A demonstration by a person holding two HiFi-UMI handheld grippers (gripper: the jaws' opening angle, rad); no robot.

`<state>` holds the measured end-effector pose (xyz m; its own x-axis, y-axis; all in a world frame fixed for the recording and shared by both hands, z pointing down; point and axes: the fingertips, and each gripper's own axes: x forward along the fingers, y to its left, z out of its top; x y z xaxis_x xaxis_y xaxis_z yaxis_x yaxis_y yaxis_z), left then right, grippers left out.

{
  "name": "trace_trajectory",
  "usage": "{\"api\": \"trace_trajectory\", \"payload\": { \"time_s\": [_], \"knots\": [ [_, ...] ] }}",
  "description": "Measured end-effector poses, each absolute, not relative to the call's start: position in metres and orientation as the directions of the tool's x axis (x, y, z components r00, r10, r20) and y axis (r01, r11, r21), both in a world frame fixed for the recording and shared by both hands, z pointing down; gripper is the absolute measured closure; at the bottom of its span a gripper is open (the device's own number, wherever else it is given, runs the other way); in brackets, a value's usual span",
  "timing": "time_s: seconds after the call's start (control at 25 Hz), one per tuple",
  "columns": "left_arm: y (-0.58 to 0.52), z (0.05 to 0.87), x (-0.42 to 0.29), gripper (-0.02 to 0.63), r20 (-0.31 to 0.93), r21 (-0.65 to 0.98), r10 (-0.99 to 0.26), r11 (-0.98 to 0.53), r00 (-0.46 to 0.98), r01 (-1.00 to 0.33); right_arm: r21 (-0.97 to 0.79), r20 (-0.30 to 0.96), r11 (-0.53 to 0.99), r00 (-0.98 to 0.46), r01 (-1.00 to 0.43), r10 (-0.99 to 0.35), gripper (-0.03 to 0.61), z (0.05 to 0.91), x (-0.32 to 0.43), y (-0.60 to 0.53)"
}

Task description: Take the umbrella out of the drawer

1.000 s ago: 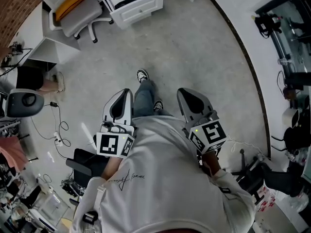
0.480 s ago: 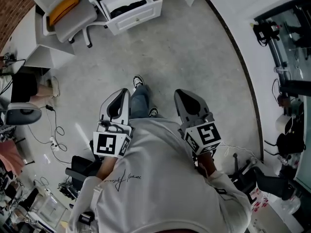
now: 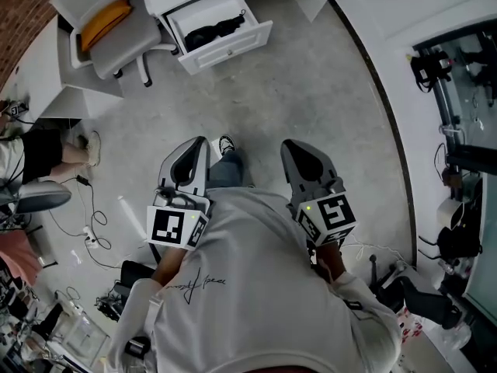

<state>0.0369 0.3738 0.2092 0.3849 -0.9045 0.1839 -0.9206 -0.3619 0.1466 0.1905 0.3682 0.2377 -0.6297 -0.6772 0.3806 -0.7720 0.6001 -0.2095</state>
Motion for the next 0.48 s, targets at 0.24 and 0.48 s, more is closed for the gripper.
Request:
{"api": "trace_trajectory", "payload": {
  "time_s": [0.24,0.48],
  "knots": [
    [0.328,0.205,0.007,0.597,0.175,0.142,-0.908,-0.359,0.381,-0.922,-0.193,0.370,0.595,-0.619,-0.780,-0.693,0.552,0.230,0.163,0.314],
    [0.292,0.202,-0.026,0.597,0.157,0.145,-0.920,-0.339,0.360,-0.929,-0.162,0.369,0.609,-0.620,-0.776,-0.692,0.552,0.222,0.134,0.277]
  ]
}}
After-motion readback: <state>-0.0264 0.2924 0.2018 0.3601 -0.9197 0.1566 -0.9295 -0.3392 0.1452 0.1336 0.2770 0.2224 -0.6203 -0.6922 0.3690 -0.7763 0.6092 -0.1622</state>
